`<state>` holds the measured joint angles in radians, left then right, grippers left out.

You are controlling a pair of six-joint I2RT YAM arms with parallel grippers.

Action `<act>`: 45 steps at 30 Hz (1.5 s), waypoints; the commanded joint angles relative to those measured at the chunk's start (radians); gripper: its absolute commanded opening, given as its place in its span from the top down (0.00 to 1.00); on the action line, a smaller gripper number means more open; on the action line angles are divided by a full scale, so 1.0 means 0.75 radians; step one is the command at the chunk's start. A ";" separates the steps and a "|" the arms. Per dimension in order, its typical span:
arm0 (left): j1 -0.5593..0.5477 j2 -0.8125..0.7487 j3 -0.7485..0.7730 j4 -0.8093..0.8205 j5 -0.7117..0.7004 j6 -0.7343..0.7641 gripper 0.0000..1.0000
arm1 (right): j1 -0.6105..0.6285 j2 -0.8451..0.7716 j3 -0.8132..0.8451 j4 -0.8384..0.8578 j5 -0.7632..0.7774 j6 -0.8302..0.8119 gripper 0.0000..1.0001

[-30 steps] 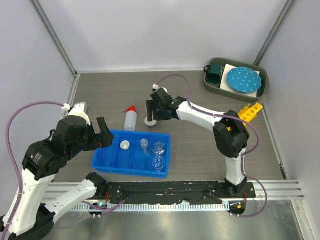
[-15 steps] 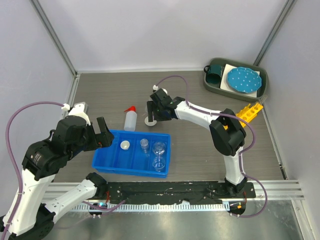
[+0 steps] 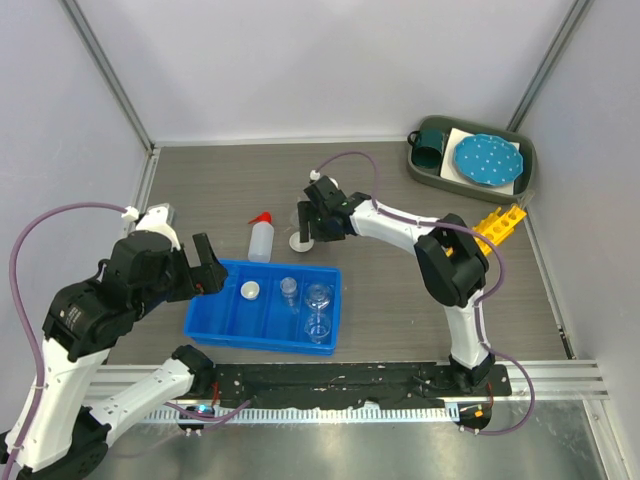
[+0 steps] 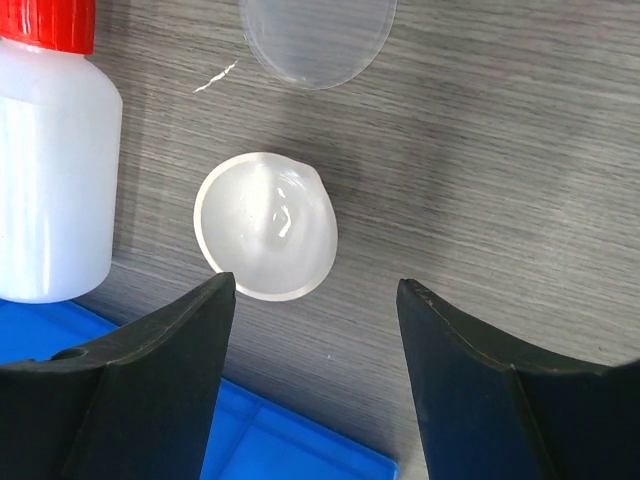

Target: Organize the chemistry lab equipment

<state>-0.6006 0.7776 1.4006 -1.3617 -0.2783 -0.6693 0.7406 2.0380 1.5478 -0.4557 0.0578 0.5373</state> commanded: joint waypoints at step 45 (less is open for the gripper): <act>0.005 0.027 0.061 -0.115 -0.024 0.011 0.00 | -0.014 0.091 0.092 0.107 -0.098 0.044 0.99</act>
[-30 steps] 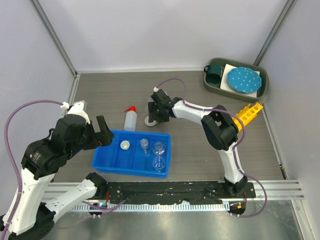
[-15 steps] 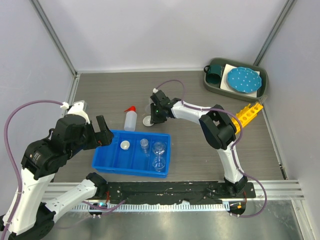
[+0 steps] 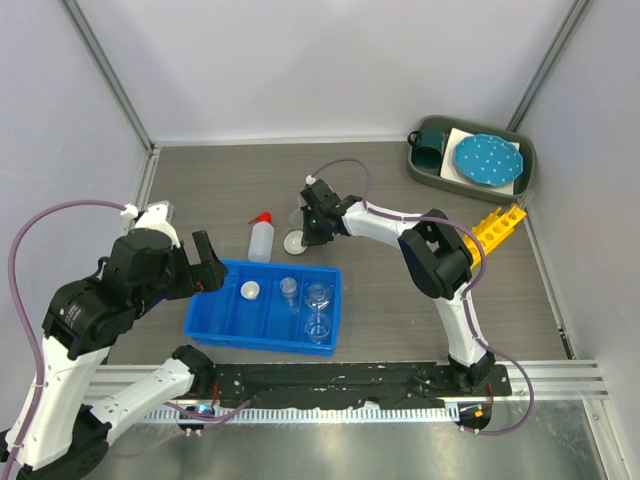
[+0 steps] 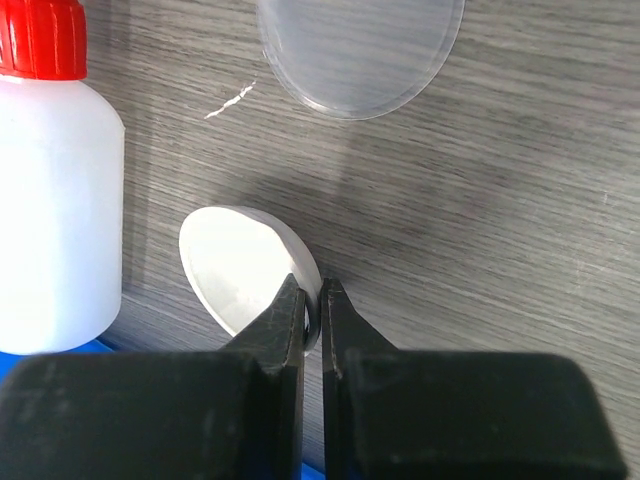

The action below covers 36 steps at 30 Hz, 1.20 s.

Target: Organize the chemistry lab equipment

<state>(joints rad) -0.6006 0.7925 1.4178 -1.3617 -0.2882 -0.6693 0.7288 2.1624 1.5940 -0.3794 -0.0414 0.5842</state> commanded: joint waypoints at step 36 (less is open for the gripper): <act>0.005 -0.165 -0.137 -0.068 0.059 -0.057 0.00 | 0.495 -0.396 0.280 -0.490 0.342 -0.296 0.99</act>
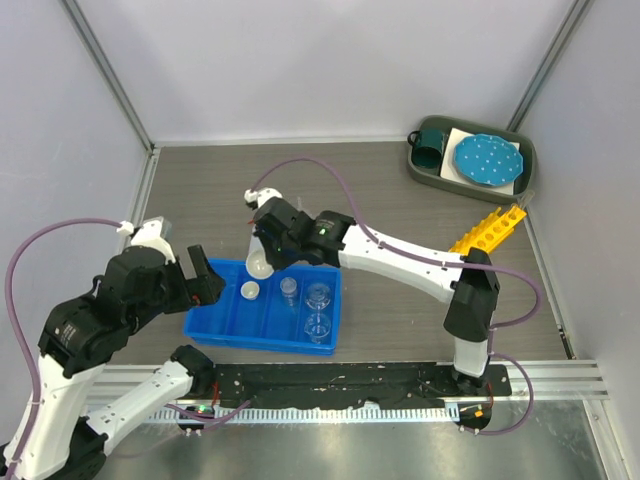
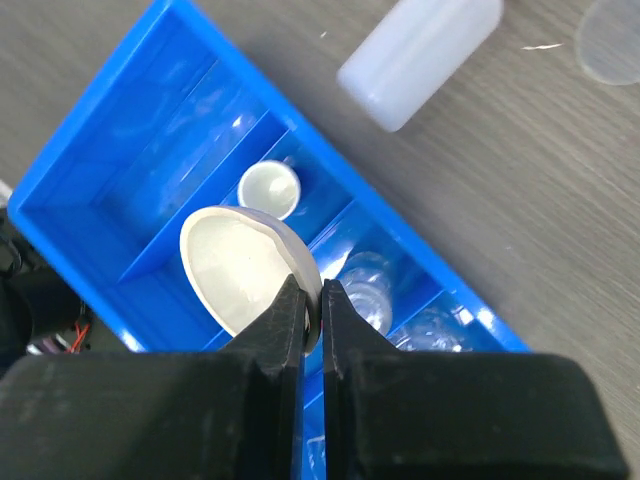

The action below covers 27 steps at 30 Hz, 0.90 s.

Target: Organize the chemistry lab equipment

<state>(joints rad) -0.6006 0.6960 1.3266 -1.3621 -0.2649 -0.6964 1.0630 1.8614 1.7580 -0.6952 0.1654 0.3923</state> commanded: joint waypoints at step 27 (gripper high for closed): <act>0.005 -0.173 -0.026 -0.145 0.040 -0.033 0.00 | 0.256 0.418 0.313 -0.216 0.003 -0.010 0.99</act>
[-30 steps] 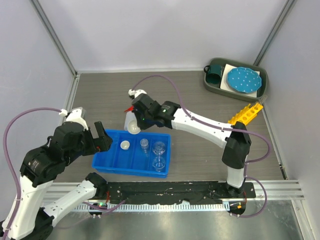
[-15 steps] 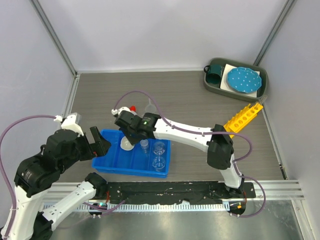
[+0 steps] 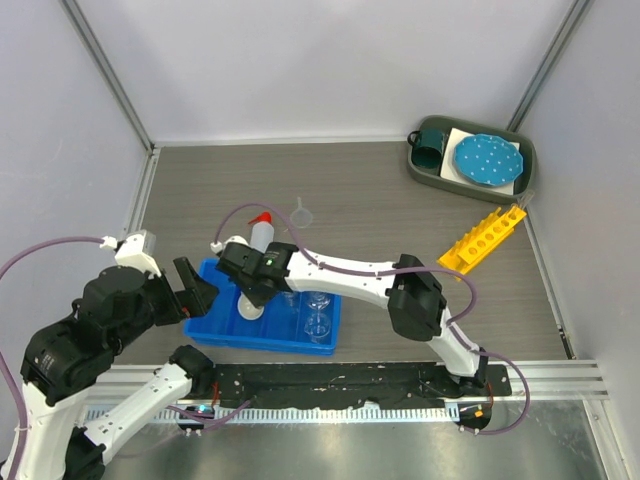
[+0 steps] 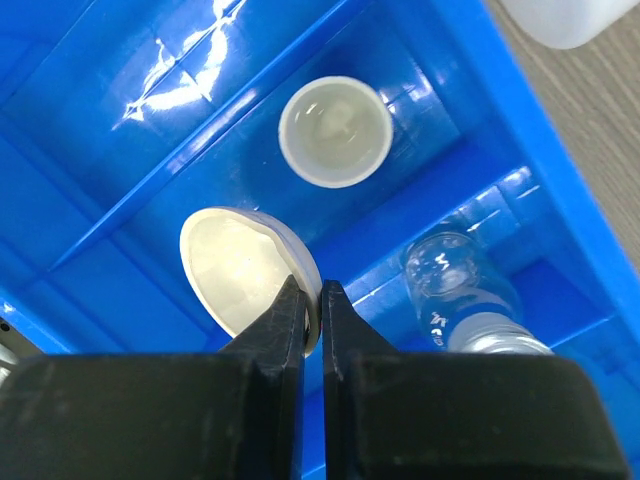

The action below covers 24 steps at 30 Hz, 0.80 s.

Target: Organize the chemistry lab equipment

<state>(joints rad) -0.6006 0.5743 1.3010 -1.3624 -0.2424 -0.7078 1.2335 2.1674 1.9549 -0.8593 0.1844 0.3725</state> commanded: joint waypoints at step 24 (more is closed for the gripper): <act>0.005 -0.001 -0.010 -0.129 0.004 0.001 0.00 | 0.067 0.152 0.018 0.053 -0.088 0.035 0.83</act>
<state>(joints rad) -0.6006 0.5724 1.2976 -1.3624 -0.2424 -0.7071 1.2804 2.2704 1.9545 -0.8112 0.1177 0.3965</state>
